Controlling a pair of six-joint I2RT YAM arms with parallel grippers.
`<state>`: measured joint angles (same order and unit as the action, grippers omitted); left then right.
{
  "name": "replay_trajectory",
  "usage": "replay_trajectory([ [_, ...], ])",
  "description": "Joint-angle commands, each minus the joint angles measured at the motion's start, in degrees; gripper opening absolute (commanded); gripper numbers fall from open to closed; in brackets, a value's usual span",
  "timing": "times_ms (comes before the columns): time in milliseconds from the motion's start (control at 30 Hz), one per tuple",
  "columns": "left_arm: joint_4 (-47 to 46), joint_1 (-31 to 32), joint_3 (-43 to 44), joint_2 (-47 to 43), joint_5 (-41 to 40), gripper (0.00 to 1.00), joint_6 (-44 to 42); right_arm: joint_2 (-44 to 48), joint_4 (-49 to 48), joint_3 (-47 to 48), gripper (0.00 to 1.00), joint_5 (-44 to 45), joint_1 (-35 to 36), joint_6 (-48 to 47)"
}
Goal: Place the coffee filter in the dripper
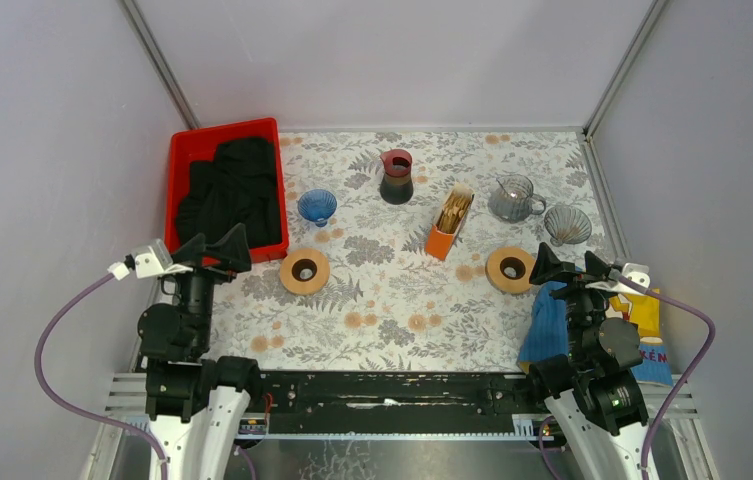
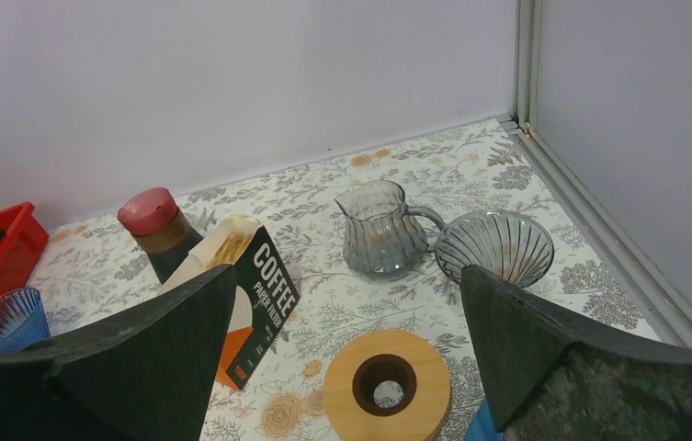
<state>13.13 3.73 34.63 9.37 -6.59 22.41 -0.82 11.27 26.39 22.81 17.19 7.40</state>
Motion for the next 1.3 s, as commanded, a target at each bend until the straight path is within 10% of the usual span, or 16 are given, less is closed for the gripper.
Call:
replay_trajectory([
  [0, -3.5, -0.2, 1.1, 3.7, 1.0, 1.0, 2.2, 0.8, -2.8, 0.1, 0.99, -0.8, -0.3, 0.0],
  [667, 1.2, 0.8, 19.0, 50.5, 18.6, 1.0, 17.3, -1.6, -3.4, -0.7, 0.99, -1.3, -0.3, -0.5],
  [1267, -6.2, 15.9, 37.4, 82.0, 7.5, 1.0, 20.8, -4.1, -3.2, -1.0, 0.99, -2.3, -0.4, -0.9],
])
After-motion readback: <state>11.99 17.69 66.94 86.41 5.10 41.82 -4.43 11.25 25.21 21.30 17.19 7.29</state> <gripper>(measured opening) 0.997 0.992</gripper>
